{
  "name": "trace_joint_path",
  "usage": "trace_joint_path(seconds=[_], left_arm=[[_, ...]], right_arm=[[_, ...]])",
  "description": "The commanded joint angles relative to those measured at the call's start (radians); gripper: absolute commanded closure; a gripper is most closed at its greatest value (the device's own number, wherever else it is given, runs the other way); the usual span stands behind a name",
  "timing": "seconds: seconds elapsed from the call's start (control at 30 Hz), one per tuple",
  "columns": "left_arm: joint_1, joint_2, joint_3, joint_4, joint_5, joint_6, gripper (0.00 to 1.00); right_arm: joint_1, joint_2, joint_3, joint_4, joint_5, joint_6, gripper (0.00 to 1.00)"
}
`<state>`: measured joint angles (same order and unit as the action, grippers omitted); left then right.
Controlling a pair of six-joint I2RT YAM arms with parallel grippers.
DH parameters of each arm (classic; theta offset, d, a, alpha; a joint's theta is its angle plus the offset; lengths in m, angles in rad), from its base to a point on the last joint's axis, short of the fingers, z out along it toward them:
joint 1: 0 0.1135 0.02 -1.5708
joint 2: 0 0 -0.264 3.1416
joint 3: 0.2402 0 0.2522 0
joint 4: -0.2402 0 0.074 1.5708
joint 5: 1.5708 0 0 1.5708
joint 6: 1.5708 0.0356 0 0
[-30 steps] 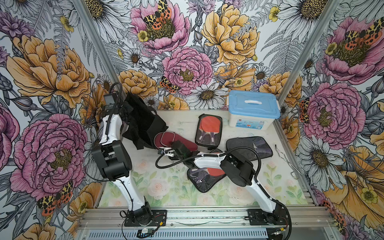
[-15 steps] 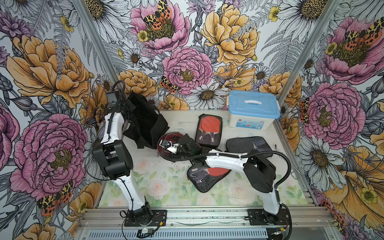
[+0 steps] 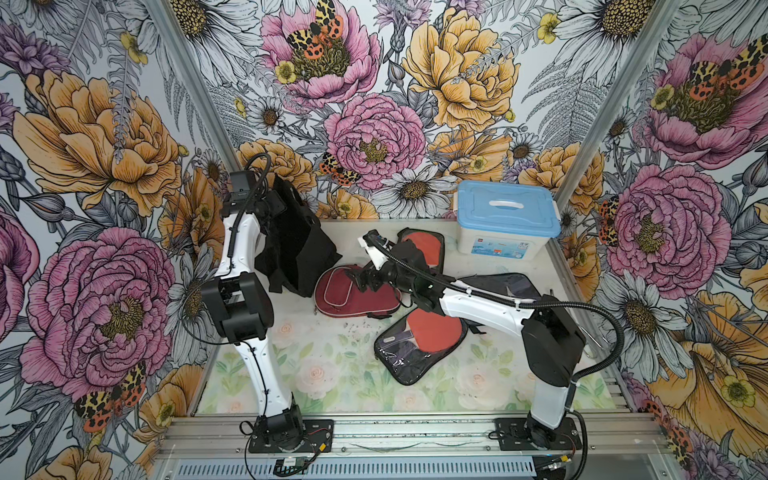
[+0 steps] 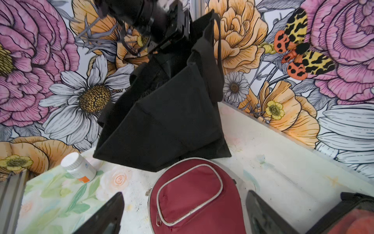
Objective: Remove the ping pong set from the canvas bag
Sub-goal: Place the ping pong set at the center of the board, then place the canvas bag at the corner of the board.
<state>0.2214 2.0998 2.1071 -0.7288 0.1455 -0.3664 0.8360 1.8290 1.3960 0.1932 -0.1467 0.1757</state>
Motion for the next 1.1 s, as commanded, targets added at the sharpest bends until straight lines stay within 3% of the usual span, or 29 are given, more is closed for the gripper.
trace_joint_path(seconds=[0.0,0.13,0.4,0.43,0.5,0.6,0.8,1.07], left_arm=[[-0.034,-0.043,0.001,-0.026,-0.062,0.081,0.25],[-0.078,-0.093,-0.102,0.004,-0.084,0.118,0.21],[-0.160,-0.397,-0.541,0.335,-0.034,0.169,0.16],[-0.167,-0.438,-0.586,0.364,-0.030,0.174,0.15],[-0.173,-0.514,-0.674,0.416,-0.040,0.173,0.03],[-0.158,-0.631,-0.792,0.496,-0.083,0.153,0.01],[-0.077,-0.608,-0.712,0.359,-0.146,0.127,0.01],[-0.036,-0.593,-0.629,0.360,-0.119,0.099,0.01]], right_arm=[[-0.020,-0.083,-0.023,0.031,-0.034,0.075,0.07],[-0.038,-0.147,-0.083,0.033,-0.015,0.083,0.05],[-0.116,-0.357,-0.226,-0.011,0.054,0.080,0.01],[-0.125,-0.396,-0.248,-0.023,0.067,0.073,0.01],[-0.152,-0.462,-0.276,-0.062,0.094,0.067,0.00],[-0.201,-0.546,-0.290,-0.150,0.120,0.063,0.01],[-0.254,-0.665,-0.329,-0.215,0.130,0.058,0.01],[-0.255,-0.690,-0.351,-0.233,0.114,0.081,0.01]])
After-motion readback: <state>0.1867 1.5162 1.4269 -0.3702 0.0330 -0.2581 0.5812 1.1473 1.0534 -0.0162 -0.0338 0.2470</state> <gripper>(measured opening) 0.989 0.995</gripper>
